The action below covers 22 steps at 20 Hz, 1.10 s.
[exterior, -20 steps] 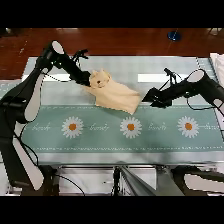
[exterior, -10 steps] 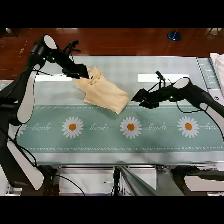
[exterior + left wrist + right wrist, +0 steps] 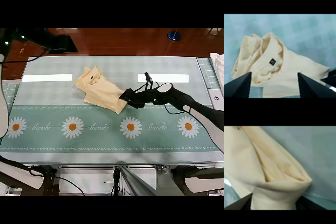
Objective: Fold the shirts.
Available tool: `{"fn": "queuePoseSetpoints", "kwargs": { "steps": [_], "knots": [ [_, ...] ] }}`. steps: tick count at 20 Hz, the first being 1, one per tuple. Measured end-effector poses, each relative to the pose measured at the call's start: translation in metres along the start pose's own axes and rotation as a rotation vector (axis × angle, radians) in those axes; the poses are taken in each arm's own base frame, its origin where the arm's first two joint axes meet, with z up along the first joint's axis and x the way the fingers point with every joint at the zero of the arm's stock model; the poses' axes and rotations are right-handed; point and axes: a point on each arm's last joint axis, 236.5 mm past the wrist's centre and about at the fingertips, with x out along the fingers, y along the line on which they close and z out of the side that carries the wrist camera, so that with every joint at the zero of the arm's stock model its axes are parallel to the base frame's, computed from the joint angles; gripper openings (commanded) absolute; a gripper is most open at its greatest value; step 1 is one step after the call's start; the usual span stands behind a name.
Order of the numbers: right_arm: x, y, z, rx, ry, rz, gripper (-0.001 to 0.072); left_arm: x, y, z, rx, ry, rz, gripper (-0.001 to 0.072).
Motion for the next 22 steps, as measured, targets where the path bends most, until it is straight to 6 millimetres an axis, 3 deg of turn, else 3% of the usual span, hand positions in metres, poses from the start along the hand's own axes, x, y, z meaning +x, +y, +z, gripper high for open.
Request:
{"fn": "queuePoseSetpoints", "kwargs": {
  "steps": [1, 2, 3, 6, 9, 11, 12, 14, 17, 22],
  "knots": [
    [0.006, 0.002, -0.004, 0.009, 0.007, 0.006, 0.0438, -0.014, -0.005, 0.005, 0.008, -0.027, -0.001, 0.0682],
    [0.013, 0.002, -0.008, 0.015, 0.010, 0.004, 0.0269, -0.027, -0.007, 0.009, 0.015, -0.053, 0.011, 0.0681],
    [0.019, 0.002, -0.011, 0.013, 0.009, -0.001, 0.0019, -0.040, -0.009, 0.013, 0.022, -0.077, 0.019, 0.0681],
    [0.024, 0.014, -0.009, 0.027, -0.015, 0.025, 0.0016, -0.075, -0.013, 0.022, 0.034, -0.144, 0.038, 0.0681],
    [0.000, 0.054, 0.009, -0.007, -0.070, 0.113, 0.0016, -0.097, -0.009, 0.025, 0.032, -0.181, 0.062, 0.0681],
    [-0.038, 0.090, 0.027, -0.059, -0.122, 0.181, 0.0015, -0.103, -0.011, 0.022, 0.032, -0.173, 0.060, 0.0667],
    [-0.061, 0.104, 0.038, -0.078, -0.153, 0.202, 0.0016, -0.104, -0.011, 0.020, 0.033, -0.165, 0.059, 0.0594],
    [-0.110, 0.122, 0.054, -0.108, -0.211, 0.209, 0.0015, -0.105, -0.014, 0.013, 0.035, -0.139, 0.054, 0.0576],
    [-0.186, 0.116, 0.066, -0.128, -0.265, 0.116, 0.0015, -0.103, -0.022, -0.002, 0.043, -0.077, 0.034, 0.0576],
    [-0.300, 0.057, 0.048, -0.029, -0.302, -0.089, 0.0015, -0.099, -0.037, -0.022, 0.062, 0.012, 0.006, 0.0576]
  ]
}}
